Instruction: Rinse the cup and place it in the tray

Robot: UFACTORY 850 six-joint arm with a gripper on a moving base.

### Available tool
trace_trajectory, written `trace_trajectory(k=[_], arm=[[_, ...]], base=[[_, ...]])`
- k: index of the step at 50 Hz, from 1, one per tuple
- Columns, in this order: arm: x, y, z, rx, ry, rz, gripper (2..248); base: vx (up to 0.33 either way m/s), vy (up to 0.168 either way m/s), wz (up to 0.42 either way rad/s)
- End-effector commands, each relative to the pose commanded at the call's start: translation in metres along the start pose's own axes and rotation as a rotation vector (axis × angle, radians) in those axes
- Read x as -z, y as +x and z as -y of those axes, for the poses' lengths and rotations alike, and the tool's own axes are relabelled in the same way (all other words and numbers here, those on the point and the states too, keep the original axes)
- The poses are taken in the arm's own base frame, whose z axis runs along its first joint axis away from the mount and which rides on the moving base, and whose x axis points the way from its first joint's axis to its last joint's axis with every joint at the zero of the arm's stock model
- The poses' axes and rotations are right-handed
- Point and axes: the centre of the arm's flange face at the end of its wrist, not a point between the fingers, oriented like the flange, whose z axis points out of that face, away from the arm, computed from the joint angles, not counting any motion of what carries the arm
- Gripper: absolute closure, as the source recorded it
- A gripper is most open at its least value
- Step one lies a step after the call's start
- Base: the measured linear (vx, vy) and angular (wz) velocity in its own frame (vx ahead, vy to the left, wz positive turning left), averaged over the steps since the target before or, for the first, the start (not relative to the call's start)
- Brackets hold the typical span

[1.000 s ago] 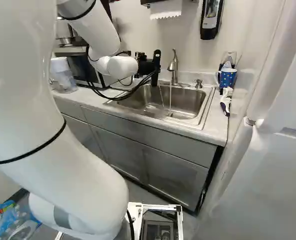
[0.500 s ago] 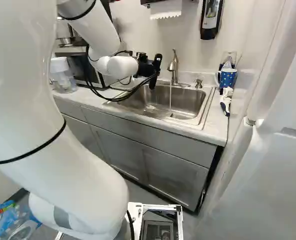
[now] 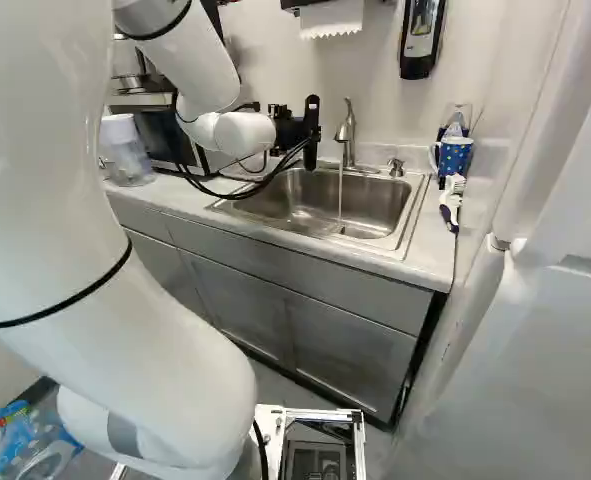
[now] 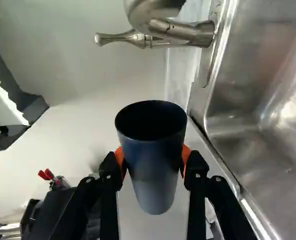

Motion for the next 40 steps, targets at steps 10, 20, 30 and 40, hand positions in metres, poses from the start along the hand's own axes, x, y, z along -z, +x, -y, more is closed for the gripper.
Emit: trace_trajectory(k=[10,20,30,40], arm=[[0.0,0.0,0.0,0.103,0.0,0.0,126],[0.0,0.0,0.0,0.208,0.0,0.0,126],[0.0,0.0,0.0,0.313,0.0,0.0,126],[0.0,0.0,0.0,0.419,0.0,0.0,126]], base=[[0.0,0.0,0.0],[0.0,0.0,0.0],[0.0,0.0,0.0],[0.0,0.0,0.0]])
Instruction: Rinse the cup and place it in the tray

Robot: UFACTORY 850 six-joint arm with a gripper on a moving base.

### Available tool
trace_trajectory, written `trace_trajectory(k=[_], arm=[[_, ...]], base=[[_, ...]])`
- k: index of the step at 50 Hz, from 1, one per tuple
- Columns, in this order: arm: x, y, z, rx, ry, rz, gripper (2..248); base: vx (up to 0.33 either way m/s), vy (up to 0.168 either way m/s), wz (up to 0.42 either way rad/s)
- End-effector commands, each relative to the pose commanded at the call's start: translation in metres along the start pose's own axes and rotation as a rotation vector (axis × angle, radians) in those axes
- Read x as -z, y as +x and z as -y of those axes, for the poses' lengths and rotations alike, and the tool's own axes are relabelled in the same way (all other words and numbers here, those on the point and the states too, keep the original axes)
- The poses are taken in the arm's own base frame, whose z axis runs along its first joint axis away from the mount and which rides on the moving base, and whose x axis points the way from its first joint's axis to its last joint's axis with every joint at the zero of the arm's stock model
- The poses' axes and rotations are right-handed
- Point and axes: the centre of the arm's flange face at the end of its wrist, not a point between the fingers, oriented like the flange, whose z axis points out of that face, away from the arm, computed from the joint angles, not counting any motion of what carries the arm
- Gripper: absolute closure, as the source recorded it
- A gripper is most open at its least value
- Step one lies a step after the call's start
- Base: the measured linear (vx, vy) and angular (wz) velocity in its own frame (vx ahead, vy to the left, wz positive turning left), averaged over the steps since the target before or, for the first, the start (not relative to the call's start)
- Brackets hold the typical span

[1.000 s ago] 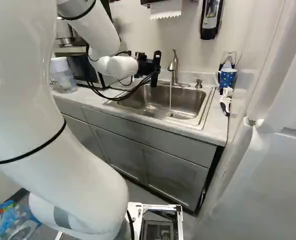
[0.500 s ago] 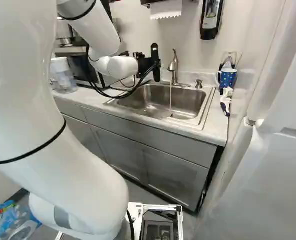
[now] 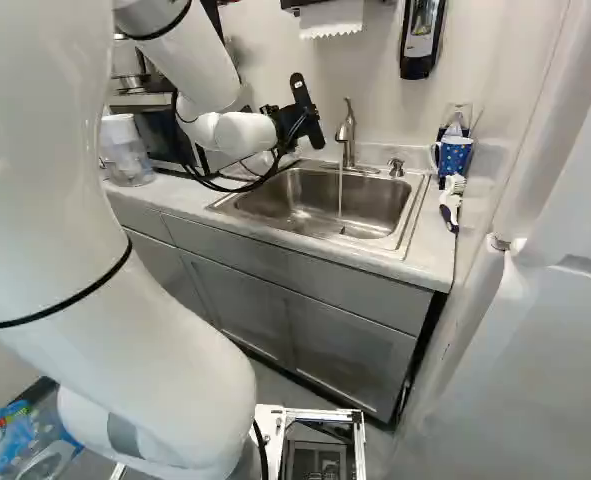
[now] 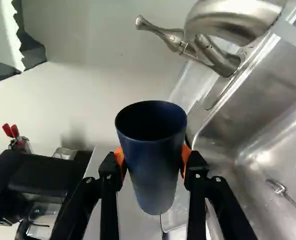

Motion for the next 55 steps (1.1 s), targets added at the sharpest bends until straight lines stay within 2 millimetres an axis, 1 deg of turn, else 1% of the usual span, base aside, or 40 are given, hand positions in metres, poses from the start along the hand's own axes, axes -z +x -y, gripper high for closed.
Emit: trace_trajectory(k=[55], arm=[[0.0,0.0,0.0,0.578,0.0,0.0,126]], base=[[0.0,0.0,0.0]])
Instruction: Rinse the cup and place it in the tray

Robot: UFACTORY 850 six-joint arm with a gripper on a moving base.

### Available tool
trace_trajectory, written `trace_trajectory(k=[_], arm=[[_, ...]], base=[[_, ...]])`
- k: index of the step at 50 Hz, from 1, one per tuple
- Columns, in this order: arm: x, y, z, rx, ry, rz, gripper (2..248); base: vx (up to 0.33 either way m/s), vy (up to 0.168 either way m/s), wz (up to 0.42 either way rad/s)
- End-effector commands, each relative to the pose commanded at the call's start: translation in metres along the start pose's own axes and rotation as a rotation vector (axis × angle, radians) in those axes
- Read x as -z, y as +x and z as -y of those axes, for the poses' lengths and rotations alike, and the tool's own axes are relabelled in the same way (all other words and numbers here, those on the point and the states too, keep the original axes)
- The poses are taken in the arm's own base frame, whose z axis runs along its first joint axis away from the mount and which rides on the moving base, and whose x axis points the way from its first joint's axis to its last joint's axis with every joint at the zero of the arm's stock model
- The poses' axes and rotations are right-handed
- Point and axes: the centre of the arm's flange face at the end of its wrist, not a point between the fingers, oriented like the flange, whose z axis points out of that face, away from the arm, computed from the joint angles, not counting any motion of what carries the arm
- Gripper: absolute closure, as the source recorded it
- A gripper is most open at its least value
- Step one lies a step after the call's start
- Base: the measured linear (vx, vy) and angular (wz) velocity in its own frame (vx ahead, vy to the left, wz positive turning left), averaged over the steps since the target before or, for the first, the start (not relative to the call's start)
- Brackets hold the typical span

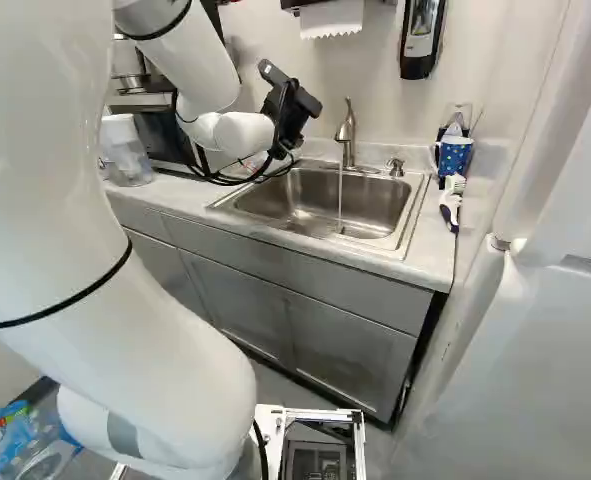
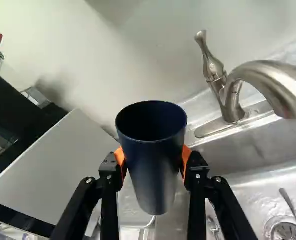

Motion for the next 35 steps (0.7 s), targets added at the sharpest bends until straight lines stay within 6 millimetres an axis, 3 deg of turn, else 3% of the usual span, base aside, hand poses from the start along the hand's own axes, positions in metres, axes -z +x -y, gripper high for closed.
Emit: trace_trajectory(k=[35], arm=[[0.0,0.0,0.0,0.368,0.0,0.0,126]], base=[[0.0,0.0,0.0]])
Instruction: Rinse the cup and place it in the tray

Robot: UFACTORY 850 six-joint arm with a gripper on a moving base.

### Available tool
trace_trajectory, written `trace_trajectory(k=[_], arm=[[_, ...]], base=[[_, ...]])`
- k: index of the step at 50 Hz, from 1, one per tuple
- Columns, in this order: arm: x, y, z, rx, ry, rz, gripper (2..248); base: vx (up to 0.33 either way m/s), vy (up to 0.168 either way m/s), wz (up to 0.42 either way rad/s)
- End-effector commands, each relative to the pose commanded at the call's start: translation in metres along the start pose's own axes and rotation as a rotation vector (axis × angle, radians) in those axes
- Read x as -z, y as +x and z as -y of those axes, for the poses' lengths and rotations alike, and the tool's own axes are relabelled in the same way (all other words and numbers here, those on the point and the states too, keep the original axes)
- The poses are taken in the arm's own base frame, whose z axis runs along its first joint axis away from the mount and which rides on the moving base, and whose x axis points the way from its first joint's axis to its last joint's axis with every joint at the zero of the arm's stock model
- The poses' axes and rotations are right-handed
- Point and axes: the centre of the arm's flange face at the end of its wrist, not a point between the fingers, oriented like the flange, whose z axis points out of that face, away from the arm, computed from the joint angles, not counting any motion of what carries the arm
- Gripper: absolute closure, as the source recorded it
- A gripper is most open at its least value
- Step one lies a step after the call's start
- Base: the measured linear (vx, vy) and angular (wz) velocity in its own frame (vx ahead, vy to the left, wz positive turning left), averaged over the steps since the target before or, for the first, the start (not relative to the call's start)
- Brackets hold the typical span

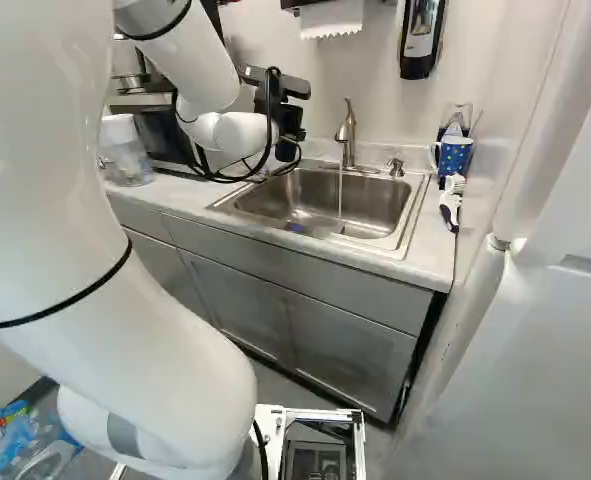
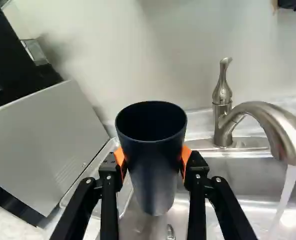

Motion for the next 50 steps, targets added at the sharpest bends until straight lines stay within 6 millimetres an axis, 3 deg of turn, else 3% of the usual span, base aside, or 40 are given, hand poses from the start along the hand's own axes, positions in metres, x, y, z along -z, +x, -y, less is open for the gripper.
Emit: trace_trajectory(k=[15,32,50], arm=[[0.0,0.0,0.0,0.158,0.0,0.0,126],[0.0,0.0,0.0,0.158,0.0,0.0,126],[-0.024,0.0,0.019,0.163,0.032,0.004,126]], base=[[0.0,0.0,0.0],[0.0,0.0,0.0],[0.0,0.0,0.0]])
